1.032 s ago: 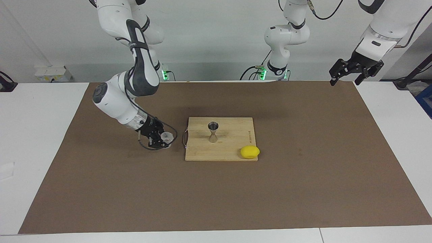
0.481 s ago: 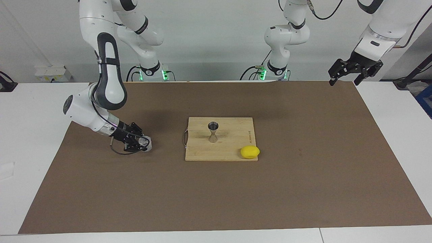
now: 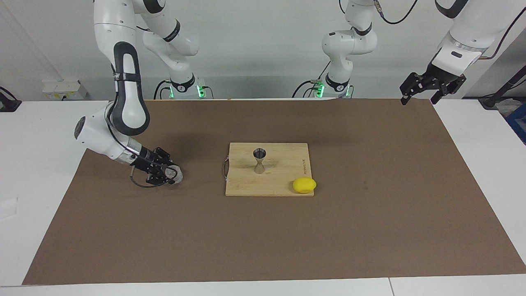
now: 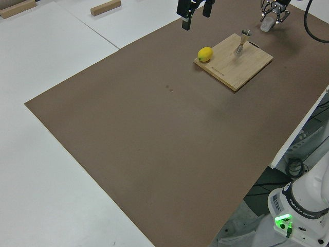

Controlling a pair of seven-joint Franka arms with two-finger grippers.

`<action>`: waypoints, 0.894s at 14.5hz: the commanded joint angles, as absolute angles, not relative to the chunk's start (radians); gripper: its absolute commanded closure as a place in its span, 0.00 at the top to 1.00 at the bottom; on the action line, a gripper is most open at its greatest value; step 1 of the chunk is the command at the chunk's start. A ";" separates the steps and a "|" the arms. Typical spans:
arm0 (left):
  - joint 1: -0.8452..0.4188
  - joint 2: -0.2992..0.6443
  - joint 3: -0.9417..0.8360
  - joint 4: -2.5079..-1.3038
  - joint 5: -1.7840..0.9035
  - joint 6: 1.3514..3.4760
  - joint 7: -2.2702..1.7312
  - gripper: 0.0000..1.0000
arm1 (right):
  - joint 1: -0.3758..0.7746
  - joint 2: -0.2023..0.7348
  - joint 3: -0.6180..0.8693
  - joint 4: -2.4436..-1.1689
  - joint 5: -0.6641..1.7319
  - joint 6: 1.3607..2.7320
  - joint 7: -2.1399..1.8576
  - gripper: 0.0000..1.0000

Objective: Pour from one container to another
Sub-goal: 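Carry the glass cup back and lower it onto the table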

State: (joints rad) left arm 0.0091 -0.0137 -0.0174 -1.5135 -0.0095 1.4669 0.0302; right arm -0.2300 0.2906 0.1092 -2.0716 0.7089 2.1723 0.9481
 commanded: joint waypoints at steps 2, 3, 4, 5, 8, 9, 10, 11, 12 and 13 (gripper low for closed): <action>0.003 -0.049 -0.017 -1.557 0.002 1.499 -0.037 1.00 | -0.265 0.229 0.118 -2.098 0.744 2.174 0.907 1.00; 0.003 -0.049 -0.017 -1.557 0.000 1.502 -0.040 1.00 | -0.270 0.207 0.117 -2.098 0.741 2.174 0.907 1.00; 0.003 -0.049 -0.017 -1.557 0.002 1.502 -0.040 1.00 | -0.273 0.180 0.117 -2.097 0.732 2.171 0.907 1.00; 0.005 -0.049 -0.017 -1.557 0.000 1.502 -0.040 1.00 | -0.275 0.155 0.117 -2.097 0.729 2.166 0.907 1.00; 0.006 -0.049 -0.017 -1.562 0.002 1.502 -0.038 1.00 | -0.256 0.103 0.118 -2.098 0.637 2.160 0.885 1.00; 0.006 -0.049 -0.017 -1.562 0.002 1.502 -0.038 1.00 | -0.241 0.091 0.121 -2.098 0.577 2.133 0.882 1.00; 0.006 -0.049 -0.017 -1.562 0.000 1.502 -0.038 1.00 | -0.204 0.084 0.120 -2.095 0.521 2.103 0.882 1.00; 0.006 -0.049 -0.017 -1.562 0.000 1.500 -0.037 1.00 | -0.177 0.078 0.121 -2.094 0.461 2.086 0.882 1.00; 0.006 -0.049 -0.017 -1.562 0.002 1.502 -0.029 1.00 | -0.140 0.078 0.121 -2.092 0.398 2.083 0.882 1.00; 0.006 -0.049 -0.017 -1.562 0.002 1.500 -0.022 1.00 | -0.096 0.078 0.121 -2.091 0.327 2.085 0.881 1.00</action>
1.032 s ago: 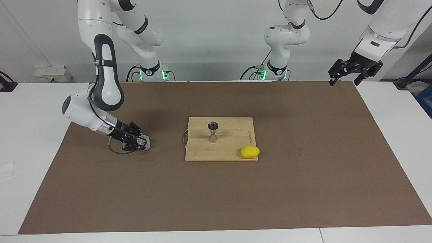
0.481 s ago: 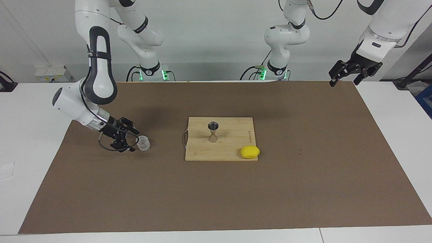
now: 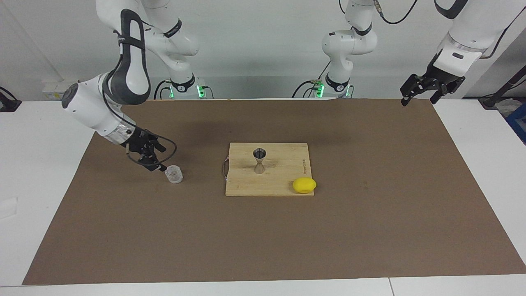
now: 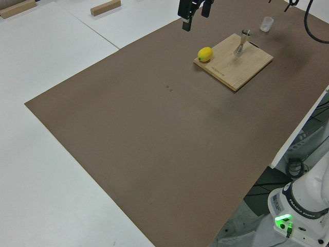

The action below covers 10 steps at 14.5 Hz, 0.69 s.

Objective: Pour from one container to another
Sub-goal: 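Carry the glass cup back and lower it onto the table, then open the right gripper and draw it back from the glass cup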

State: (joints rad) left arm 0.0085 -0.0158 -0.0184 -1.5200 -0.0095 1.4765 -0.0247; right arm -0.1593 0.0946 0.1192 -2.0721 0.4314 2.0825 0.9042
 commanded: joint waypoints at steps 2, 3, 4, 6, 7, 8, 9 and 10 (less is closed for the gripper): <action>0.003 -0.049 -0.017 -1.557 0.002 1.500 -0.026 1.00 | -0.031 0.078 0.121 -2.085 0.180 2.088 0.841 1.00; 0.003 -0.048 -0.017 -1.555 0.002 1.500 -0.028 1.00 | 0.006 0.083 0.121 -2.080 0.088 2.106 0.777 1.00; 0.003 -0.048 -0.017 -1.555 0.002 1.500 -0.032 1.00 | 0.035 0.087 0.123 -2.065 0.008 2.121 0.706 1.00; 0.003 -0.049 -0.017 -1.557 0.002 1.500 -0.035 1.00 | 0.064 0.081 0.123 -2.030 -0.043 2.122 0.606 1.00; 0.003 -0.049 -0.017 -1.557 0.002 1.500 -0.037 1.00 | 0.066 0.081 0.123 -1.995 -0.043 2.108 0.569 1.00; 0.003 -0.049 -0.017 -1.557 0.002 1.500 -0.037 1.00 | 0.066 0.078 0.123 -1.967 -0.044 2.096 0.543 1.00; 0.003 -0.049 -0.017 -1.559 0.002 1.502 -0.037 1.00 | 0.064 0.074 0.121 -1.935 -0.044 2.070 0.520 1.00; 0.005 -0.049 -0.017 -1.560 0.002 1.500 -0.037 1.00 | 0.063 0.072 0.120 -1.890 -0.044 2.027 0.494 1.00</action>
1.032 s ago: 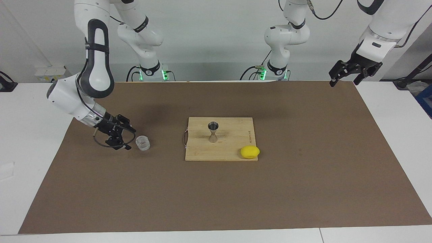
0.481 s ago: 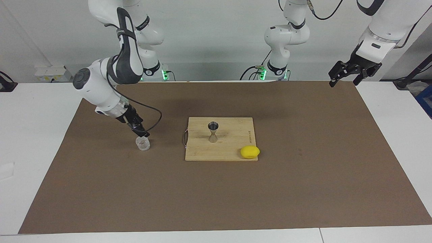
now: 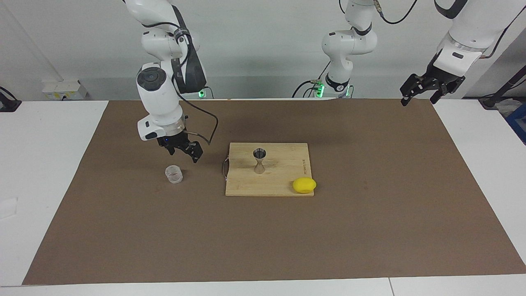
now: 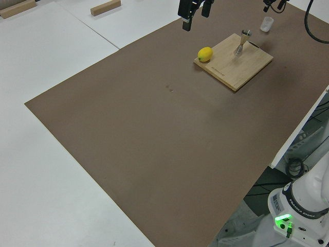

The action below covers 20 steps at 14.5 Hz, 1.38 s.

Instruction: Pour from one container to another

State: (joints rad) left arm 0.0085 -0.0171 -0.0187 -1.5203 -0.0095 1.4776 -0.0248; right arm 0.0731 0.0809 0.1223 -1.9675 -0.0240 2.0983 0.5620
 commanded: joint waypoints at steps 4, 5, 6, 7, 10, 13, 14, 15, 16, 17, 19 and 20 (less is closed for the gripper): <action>0.003 -0.049 -0.017 -1.559 0.002 1.500 -0.038 1.00 | 0.045 0.072 0.117 -1.676 -0.044 1.849 0.373 1.00; 0.003 -0.049 -0.017 -1.559 0.002 1.500 -0.038 1.00 | 0.038 0.072 0.117 -1.631 -0.044 1.814 0.361 1.00; 0.003 -0.049 -0.017 -1.559 0.002 1.500 -0.038 1.00 | 0.035 0.075 0.117 -1.585 -0.044 1.780 0.353 1.00; 0.003 -0.049 -0.017 -1.559 0.002 1.502 -0.038 1.00 | 0.032 0.075 0.117 -1.544 -0.044 1.735 0.350 1.00; 0.005 -0.049 -0.017 -1.560 0.002 1.502 -0.038 1.00 | 0.000 0.049 0.114 -1.490 -0.041 1.637 0.292 1.00; 0.006 -0.049 -0.017 -1.560 0.000 1.502 -0.038 1.00 | -0.026 -0.018 0.117 -1.520 -0.040 1.527 0.217 1.00; 0.006 -0.049 -0.017 -1.560 0.000 1.500 -0.040 1.00 | -0.028 -0.037 0.115 -1.552 -0.041 1.505 0.200 1.00; 0.005 -0.049 -0.017 -1.559 0.000 1.500 -0.040 1.00 | -0.029 -0.060 0.115 -1.595 -0.041 1.509 0.202 1.00; 0.006 -0.049 -0.018 -1.560 0.000 1.502 -0.037 1.00 | -0.043 -0.078 0.117 -1.626 -0.038 1.512 0.195 1.00; 0.005 -0.049 -0.017 -1.560 0.002 1.502 -0.032 1.00 | -0.041 -0.081 0.117 -1.632 -0.037 1.526 0.201 1.00; 0.003 -0.049 -0.017 -1.560 0.002 1.497 -0.021 1.00 | -0.043 -0.078 0.117 -1.629 -0.026 1.551 0.209 1.00; 0.003 -0.049 -0.017 -1.560 0.000 1.496 -0.021 1.00 | -0.046 -0.077 0.117 -1.628 -0.023 1.552 0.207 1.00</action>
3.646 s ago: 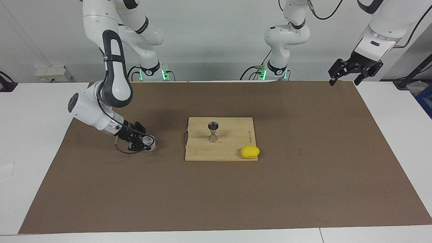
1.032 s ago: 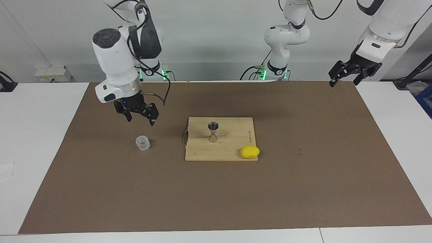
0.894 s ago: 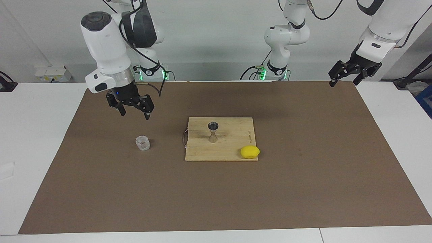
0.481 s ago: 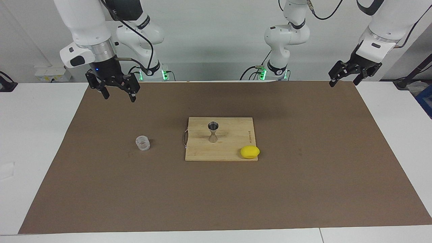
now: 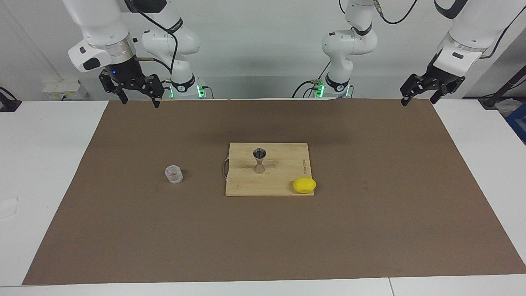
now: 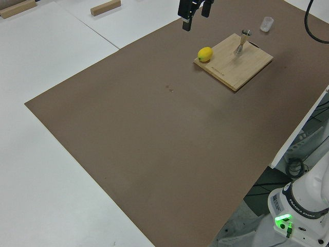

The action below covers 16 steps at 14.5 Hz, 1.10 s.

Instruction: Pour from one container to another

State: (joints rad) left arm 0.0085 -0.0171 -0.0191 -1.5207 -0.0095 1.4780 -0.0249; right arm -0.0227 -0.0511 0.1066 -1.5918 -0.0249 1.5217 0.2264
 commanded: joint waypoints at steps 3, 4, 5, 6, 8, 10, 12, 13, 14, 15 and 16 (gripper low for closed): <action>0.003 -0.054 -0.017 -1.563 0.002 1.482 -0.028 1.00 | -0.046 -0.078 0.117 -1.624 -0.023 1.552 0.199 1.00; 0.003 -0.054 -0.017 -1.563 0.002 1.480 -0.028 1.00 | -0.045 -0.078 0.117 -1.624 -0.021 1.552 0.198 1.00; 0.003 -0.054 -0.017 -1.563 0.000 1.482 -0.028 1.00 | -0.043 -0.080 0.117 -1.626 -0.023 1.551 0.193 1.00; 0.003 -0.054 -0.017 -1.563 0.002 1.480 -0.028 1.00 | -0.040 -0.080 0.117 -1.626 -0.021 1.549 0.193 1.00; 0.003 -0.054 -0.017 -1.563 0.002 1.480 -0.028 1.00 | -0.043 -0.081 0.118 -1.628 -0.021 1.549 0.193 1.00; 0.003 -0.054 -0.017 -1.563 0.000 1.480 -0.028 1.00 | -0.043 -0.081 0.118 -1.629 -0.021 1.549 0.193 1.00; 0.003 -0.054 -0.017 -1.563 0.002 1.482 -0.028 1.00 | -0.043 -0.084 0.118 -1.634 -0.021 1.548 0.190 1.00; 0.003 -0.054 -0.017 -1.563 0.002 1.480 -0.028 1.00 | -0.041 -0.086 0.118 -1.638 -0.021 1.543 0.181 1.00; 0.003 -0.054 -0.017 -1.563 0.002 1.480 -0.028 1.00 | -0.041 -0.090 0.120 -1.647 -0.020 1.540 0.163 1.00; 0.003 -0.054 -0.017 -1.563 0.002 1.480 -0.028 1.00 | -0.040 -0.098 0.118 -1.657 -0.020 1.540 0.150 1.00; 0.003 -0.054 -0.017 -1.563 0.002 1.480 -0.028 1.00 | -0.040 -0.098 0.118 -1.658 -0.020 1.542 0.150 1.00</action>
